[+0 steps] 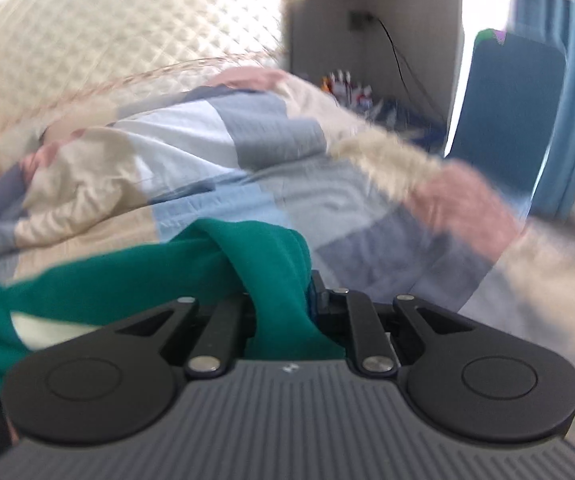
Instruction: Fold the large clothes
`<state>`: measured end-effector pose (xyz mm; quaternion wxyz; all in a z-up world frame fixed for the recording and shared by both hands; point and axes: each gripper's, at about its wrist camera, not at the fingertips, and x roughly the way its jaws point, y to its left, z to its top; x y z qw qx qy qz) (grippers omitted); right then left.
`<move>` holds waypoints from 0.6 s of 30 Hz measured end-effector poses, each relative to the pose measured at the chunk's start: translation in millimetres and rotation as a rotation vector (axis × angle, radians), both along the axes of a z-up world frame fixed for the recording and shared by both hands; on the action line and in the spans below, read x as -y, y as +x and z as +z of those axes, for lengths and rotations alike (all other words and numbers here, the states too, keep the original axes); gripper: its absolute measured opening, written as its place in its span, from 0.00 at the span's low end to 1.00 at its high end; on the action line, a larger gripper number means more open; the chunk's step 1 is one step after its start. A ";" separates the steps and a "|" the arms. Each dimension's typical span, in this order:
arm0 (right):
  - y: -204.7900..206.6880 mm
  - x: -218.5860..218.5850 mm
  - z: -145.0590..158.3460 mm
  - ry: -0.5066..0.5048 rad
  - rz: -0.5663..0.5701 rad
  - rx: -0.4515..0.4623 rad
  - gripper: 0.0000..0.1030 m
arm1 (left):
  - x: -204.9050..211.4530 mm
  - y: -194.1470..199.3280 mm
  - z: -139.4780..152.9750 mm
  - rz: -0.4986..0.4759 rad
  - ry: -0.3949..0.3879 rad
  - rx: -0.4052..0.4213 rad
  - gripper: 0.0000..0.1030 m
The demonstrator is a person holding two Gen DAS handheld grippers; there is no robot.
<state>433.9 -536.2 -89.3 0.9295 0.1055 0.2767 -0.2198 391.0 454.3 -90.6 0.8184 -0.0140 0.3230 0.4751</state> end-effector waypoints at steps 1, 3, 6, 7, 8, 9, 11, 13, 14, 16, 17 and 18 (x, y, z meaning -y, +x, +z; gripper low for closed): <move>3.9 6.0 -12.4 0.013 -0.011 -0.018 0.15 | -6.9 1.1 -9.1 0.005 -0.001 -0.013 0.05; 7.4 11.4 -36.2 0.028 -0.021 -0.052 0.16 | -18.5 5.1 -28.1 0.015 -0.008 -0.052 0.05; 9.5 16.9 -60.9 0.027 -0.025 -0.045 0.19 | -30.5 10.0 -48.8 0.024 -0.020 -0.093 0.05; 8.9 17.9 -64.7 0.027 -0.024 -0.038 0.20 | -28.1 10.4 -53.9 0.025 -0.015 -0.104 0.05; 8.1 19.7 -67.1 0.034 -0.026 -0.028 0.21 | -26.5 13.6 -55.3 0.024 -0.006 -0.108 0.05; 7.3 21.6 -66.6 0.049 -0.029 -0.008 0.22 | -24.1 15.6 -55.3 0.018 0.003 -0.109 0.05; 1.6 24.3 -64.3 0.081 -0.034 0.023 0.23 | -17.2 19.1 -49.9 0.003 0.015 -0.112 0.05; -4.5 22.8 -57.8 0.086 -0.055 0.020 0.30 | -3.4 12.3 -43.1 -0.019 0.068 -0.137 0.09; -9.2 21.1 -53.0 0.089 -0.081 0.017 0.40 | 1.1 7.4 -37.4 -0.026 0.073 -0.135 0.13; -20.4 16.0 -40.4 0.100 -0.099 0.015 0.50 | 7.7 -4.2 -23.4 -0.052 0.053 -0.107 0.24; -28.3 11.8 -33.1 0.099 -0.092 0.024 0.55 | 12.2 -11.1 -15.3 -0.066 0.040 -0.087 0.37; -37.2 7.5 -24.9 0.103 -0.084 0.035 0.60 | 18.3 -19.6 -6.0 -0.077 0.026 -0.060 0.45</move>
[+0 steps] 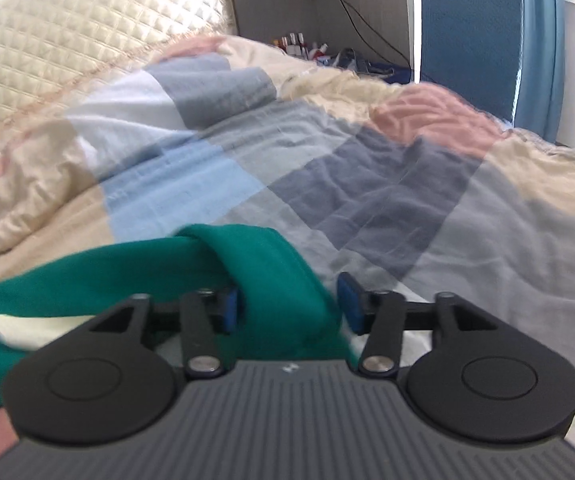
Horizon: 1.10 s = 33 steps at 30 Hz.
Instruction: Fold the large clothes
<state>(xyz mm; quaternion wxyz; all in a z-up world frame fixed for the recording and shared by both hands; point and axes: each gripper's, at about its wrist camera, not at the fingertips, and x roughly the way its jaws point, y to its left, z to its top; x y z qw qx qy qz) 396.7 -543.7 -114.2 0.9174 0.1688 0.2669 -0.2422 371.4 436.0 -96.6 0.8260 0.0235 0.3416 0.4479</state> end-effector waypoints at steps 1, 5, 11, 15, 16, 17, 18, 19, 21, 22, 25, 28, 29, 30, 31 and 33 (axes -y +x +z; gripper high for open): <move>-8.4 -3.9 8.1 0.012 0.010 0.007 0.61 | 7.7 -9.1 10.4 -0.013 -0.015 0.031 0.51; -45.9 -23.9 46.1 0.072 0.078 0.071 0.60 | 50.8 -42.4 47.2 -0.125 -0.096 0.110 0.51; -107.0 -73.0 98.2 0.167 0.213 0.170 0.60 | 134.7 -101.9 81.8 -0.262 -0.262 0.210 0.52; -151.9 -104.0 116.0 0.299 0.265 0.198 0.62 | 204.0 -131.6 82.3 -0.357 -0.296 0.182 0.52; -163.1 -110.8 116.5 0.335 0.279 0.205 0.62 | 220.8 -140.3 83.1 -0.392 -0.311 0.185 0.52; -172.5 -118.1 115.6 0.365 0.299 0.198 0.62 | 235.0 -147.9 83.4 -0.420 -0.330 0.191 0.52; -181.9 -126.0 113.8 0.383 0.313 0.190 0.62 | 248.9 -156.5 83.8 -0.437 -0.354 0.202 0.52; -190.3 -133.3 111.4 0.396 0.323 0.179 0.62 | 258.9 -163.6 82.9 -0.446 -0.383 0.212 0.52; -203.6 -147.1 103.4 0.417 0.345 0.155 0.63 | 275.8 -177.1 79.0 -0.459 -0.454 0.237 0.52; -208.5 -153.5 98.3 0.426 0.355 0.139 0.63 | 284.5 -182.9 75.8 -0.474 -0.485 0.240 0.52; -218.9 -171.3 81.7 0.445 0.381 0.063 0.63 | 304.4 -197.2 64.7 -0.503 -0.542 0.224 0.52; -223.3 -187.5 65.7 0.407 0.420 -0.023 0.63 | 308.3 -210.4 47.8 -0.482 -0.615 0.205 0.55; -223.7 -190.0 61.3 0.397 0.428 -0.043 0.68 | 299.0 -210.9 40.2 -0.467 -0.636 0.202 0.56; -223.7 -190.7 56.5 0.402 0.430 -0.055 0.79 | 295.3 -213.0 33.6 -0.455 -0.648 0.202 0.56; -222.9 -189.9 52.1 0.413 0.430 -0.061 0.83 | 286.6 -212.6 27.5 -0.442 -0.651 0.206 0.56; -218.9 -188.0 42.2 0.435 0.446 -0.090 0.85 | 280.2 -213.8 16.6 -0.414 -0.648 0.192 0.59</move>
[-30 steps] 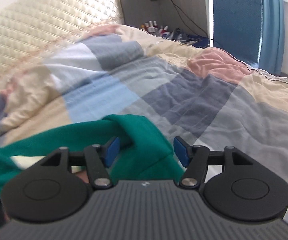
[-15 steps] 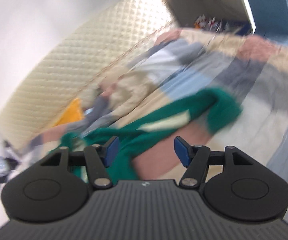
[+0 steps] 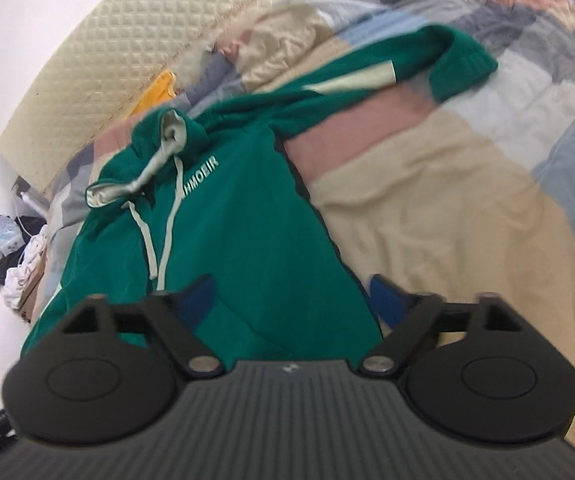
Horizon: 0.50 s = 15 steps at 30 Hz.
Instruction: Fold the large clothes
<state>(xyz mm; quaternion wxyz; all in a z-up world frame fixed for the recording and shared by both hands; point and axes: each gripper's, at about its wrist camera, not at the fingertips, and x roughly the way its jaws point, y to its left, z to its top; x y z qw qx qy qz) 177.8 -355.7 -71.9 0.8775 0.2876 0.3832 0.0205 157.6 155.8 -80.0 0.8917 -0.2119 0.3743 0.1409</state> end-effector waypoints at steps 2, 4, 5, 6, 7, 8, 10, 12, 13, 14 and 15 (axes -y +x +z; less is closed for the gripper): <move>6.7 -1.3 -12.6 0.009 0.044 -0.051 0.85 | -15.8 11.9 -8.4 -0.015 0.006 -0.025 0.65; 13.5 2.3 -24.8 0.033 0.056 -0.095 0.85 | -26.8 15.2 -15.7 0.000 -0.012 -0.043 0.68; 15.9 5.8 -31.6 0.058 0.047 -0.115 0.85 | -31.6 17.4 -19.7 0.015 -0.026 -0.048 0.68; 16.5 7.7 -37.3 0.079 0.034 -0.130 0.85 | -36.9 19.6 -23.7 0.028 -0.046 -0.048 0.68; 18.1 10.3 -42.8 0.097 0.020 -0.148 0.85 | -42.3 21.0 -27.1 0.033 -0.070 -0.044 0.68; 20.6 12.7 -47.6 0.114 0.011 -0.165 0.85 | -46.3 22.0 -30.5 0.036 -0.090 -0.045 0.68; 23.8 16.1 -55.4 0.128 -0.005 -0.187 0.85 | -50.0 25.6 -36.8 0.026 -0.110 -0.056 0.68; 27.1 18.0 -60.7 0.130 -0.010 -0.205 0.85 | -47.4 29.3 -41.1 0.009 -0.112 -0.060 0.68; 28.8 17.4 -63.7 0.144 0.000 -0.214 0.87 | -43.6 30.4 -43.1 0.007 -0.097 -0.066 0.68; 30.2 17.0 -66.0 0.160 0.012 -0.222 0.87 | -41.0 32.0 -45.2 -0.004 -0.097 -0.074 0.68; 31.5 16.1 -68.0 0.177 0.025 -0.223 0.87 | -38.3 34.8 -48.3 -0.023 -0.115 -0.083 0.68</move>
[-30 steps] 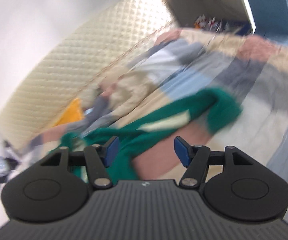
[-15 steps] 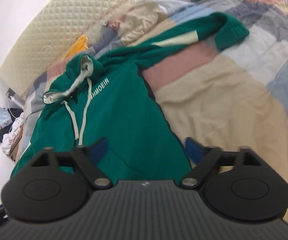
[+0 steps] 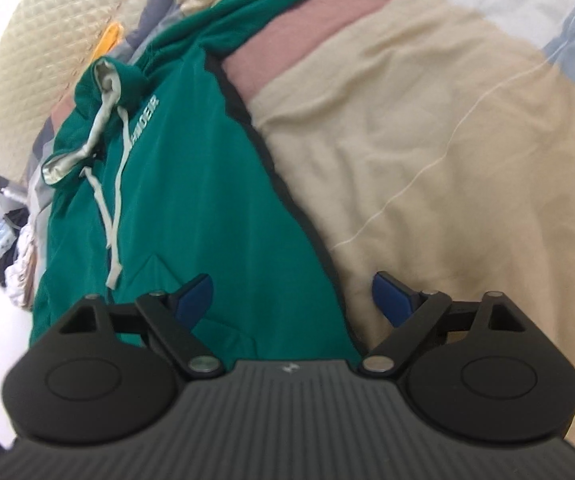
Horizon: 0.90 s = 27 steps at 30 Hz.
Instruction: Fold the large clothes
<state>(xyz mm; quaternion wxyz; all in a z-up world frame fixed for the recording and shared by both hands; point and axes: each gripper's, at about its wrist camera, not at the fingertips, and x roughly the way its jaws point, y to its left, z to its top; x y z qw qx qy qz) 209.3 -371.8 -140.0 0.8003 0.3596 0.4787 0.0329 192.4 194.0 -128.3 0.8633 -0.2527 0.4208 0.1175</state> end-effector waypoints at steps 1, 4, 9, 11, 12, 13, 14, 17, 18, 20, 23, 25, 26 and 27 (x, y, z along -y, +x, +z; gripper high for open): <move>1.3 -1.3 -1.3 0.016 0.011 0.004 0.87 | 2.2 2.0 -2.6 -0.022 -0.031 -0.007 0.67; 2.9 -6.3 -1.2 0.092 0.047 0.025 0.87 | 13.1 8.3 -8.4 -0.058 -0.070 -0.021 0.67; -1.6 -18.2 2.4 0.068 0.064 0.055 0.81 | 40.8 13.7 -12.3 -0.099 0.044 -0.050 0.67; -2.6 -23.8 1.4 0.029 0.060 0.048 0.70 | 52.5 12.1 -11.3 -0.117 0.105 -0.052 0.55; -2.7 -27.9 1.9 0.002 0.074 0.051 0.59 | 57.1 10.2 -11.7 -0.118 0.129 -0.054 0.50; -4.4 -31.9 3.4 -0.036 0.095 0.056 0.56 | 62.5 8.2 -11.9 -0.121 0.163 -0.060 0.40; -6.3 -36.2 5.7 -0.076 0.112 0.061 0.45 | 67.4 5.8 -11.0 -0.135 0.200 -0.062 0.29; -12.8 -32.1 10.6 -0.075 0.102 0.070 0.14 | 73.3 -0.4 -4.1 -0.153 0.267 -0.051 0.09; -15.8 -29.2 12.3 -0.062 0.095 0.084 0.09 | 70.8 -3.6 -0.9 -0.141 0.256 -0.043 0.08; -22.0 -25.8 18.1 -0.056 0.080 0.120 0.08 | 65.8 -10.0 6.6 -0.117 0.223 -0.022 0.07; -38.2 -17.3 35.3 -0.054 0.032 0.210 0.07 | 55.3 -22.2 21.4 -0.089 0.148 0.029 0.07; -46.8 -11.8 45.0 -0.040 0.011 0.255 0.07 | 50.0 -30.6 31.9 -0.066 0.098 0.060 0.07; -48.3 -9.5 48.3 -0.037 -0.002 0.270 0.07 | 48.1 -34.2 36.6 -0.058 0.077 0.072 0.06; -51.7 -6.8 51.1 -0.032 -0.021 0.282 0.07 | 45.3 -38.5 41.2 -0.052 0.059 0.084 0.06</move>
